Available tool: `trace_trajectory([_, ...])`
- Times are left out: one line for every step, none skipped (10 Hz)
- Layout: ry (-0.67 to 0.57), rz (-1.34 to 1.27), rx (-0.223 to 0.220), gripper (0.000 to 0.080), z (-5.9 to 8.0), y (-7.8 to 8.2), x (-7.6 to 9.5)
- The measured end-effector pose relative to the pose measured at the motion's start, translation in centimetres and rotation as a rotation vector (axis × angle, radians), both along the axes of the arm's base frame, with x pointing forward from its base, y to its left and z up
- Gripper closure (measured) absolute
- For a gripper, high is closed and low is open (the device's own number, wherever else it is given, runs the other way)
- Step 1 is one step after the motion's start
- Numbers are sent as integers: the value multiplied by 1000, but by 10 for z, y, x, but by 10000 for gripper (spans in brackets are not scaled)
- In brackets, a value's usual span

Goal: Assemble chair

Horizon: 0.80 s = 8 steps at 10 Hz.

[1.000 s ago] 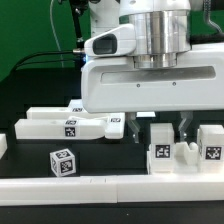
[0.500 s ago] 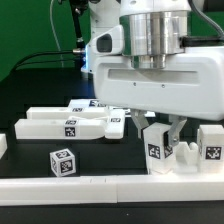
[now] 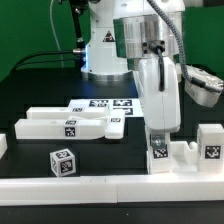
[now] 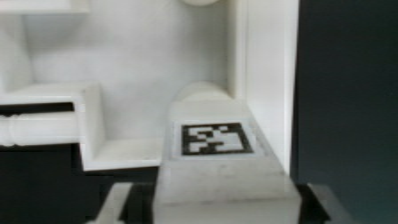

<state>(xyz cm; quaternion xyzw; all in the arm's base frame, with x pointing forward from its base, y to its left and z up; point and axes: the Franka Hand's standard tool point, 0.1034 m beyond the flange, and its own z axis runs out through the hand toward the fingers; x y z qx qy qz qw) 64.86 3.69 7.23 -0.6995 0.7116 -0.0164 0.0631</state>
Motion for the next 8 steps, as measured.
trace_trajectory([-1,17,-2,434,0,0,0])
trace_trajectory([-1,17,-2,297,0,0,0])
trace_trajectory([-3,27,-3,182,0,1,0])
trace_trajectory([-33,219,-31,159,2,4,3])
trace_trajectory([-69,453,-57,159,5,13,7])
trace_trajectory([-119,614,-84,152,6,13,10])
trace_trajectory([-113,644,-90,152,4,11,9])
trace_trajectory([-115,693,-99,150,4,11,9])
